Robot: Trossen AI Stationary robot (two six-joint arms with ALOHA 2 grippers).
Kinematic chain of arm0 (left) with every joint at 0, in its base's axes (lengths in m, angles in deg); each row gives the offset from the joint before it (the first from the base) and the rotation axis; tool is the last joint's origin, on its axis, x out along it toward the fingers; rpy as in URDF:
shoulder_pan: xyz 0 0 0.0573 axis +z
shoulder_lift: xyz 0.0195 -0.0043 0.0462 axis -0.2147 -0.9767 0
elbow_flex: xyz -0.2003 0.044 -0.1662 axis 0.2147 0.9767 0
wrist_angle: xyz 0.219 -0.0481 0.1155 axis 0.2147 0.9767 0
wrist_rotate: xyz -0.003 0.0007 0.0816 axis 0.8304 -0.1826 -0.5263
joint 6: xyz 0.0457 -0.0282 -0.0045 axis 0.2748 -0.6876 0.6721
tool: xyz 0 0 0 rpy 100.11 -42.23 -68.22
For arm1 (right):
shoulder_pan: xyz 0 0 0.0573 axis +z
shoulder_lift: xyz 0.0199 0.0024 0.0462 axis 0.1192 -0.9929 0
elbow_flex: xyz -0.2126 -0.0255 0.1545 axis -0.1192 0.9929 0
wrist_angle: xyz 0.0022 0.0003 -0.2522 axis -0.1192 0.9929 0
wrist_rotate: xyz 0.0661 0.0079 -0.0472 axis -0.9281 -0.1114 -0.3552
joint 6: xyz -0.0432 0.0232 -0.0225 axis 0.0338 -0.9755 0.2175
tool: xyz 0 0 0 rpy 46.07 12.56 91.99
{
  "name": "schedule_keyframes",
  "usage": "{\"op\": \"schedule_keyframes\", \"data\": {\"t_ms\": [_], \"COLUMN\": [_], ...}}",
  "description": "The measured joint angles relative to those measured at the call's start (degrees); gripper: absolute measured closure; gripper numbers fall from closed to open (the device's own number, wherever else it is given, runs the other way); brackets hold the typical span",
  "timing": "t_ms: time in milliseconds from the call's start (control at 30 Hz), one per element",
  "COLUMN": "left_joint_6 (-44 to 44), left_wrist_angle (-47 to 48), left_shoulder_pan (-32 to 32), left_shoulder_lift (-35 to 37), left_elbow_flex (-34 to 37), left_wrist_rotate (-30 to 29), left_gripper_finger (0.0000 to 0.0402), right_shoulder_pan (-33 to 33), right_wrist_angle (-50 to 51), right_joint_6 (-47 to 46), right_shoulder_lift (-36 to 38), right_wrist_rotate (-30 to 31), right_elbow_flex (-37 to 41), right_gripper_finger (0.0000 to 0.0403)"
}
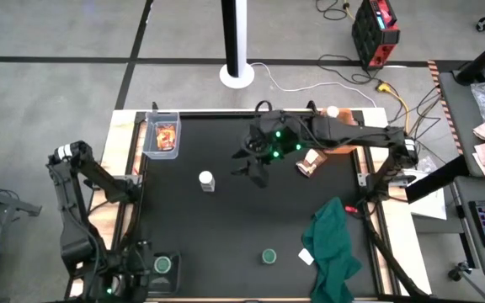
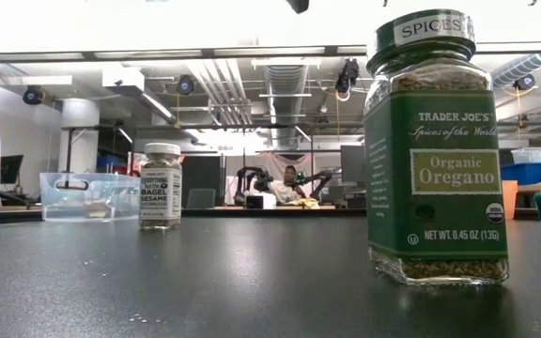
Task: Sort spices by type
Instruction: Put the top green seasoning bottle into the black bin
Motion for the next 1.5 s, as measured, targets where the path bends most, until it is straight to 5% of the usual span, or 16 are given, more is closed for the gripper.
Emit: {"op": "schedule_keyframes", "data": {"t_ms": [133, 433, 1500], "left_joint_6": [-2.9, -4.4, -4.3], "left_wrist_angle": [-1.9, -12.6, -26.0], "left_shoulder_pan": [-1.8, -1.9, -5.3], "left_shoulder_lift": [0.3, 0.4, 0.1], "left_elbow_flex": [4.0, 13.5, 27.3], "left_wrist_rotate": [-5.2, -7.0, -10.6], "left_gripper_finger": [0.0216, 0.0216, 0.0216], "right_shoulder_pan": [3.9, 9.4, 9.5], "right_wrist_angle": [-1.1, -4.1, -5.0], "right_joint_6": [-2.0, -2.1, -1.4], "right_shoulder_lift": [0.1, 0.2, 0.2], "right_wrist_rotate": [6.0, 16.5, 16.8], "right_elbow_flex": [0.0, 0.0, 0.0], "right_gripper_finger": [0.0152, 0.0148, 0.0165]}}
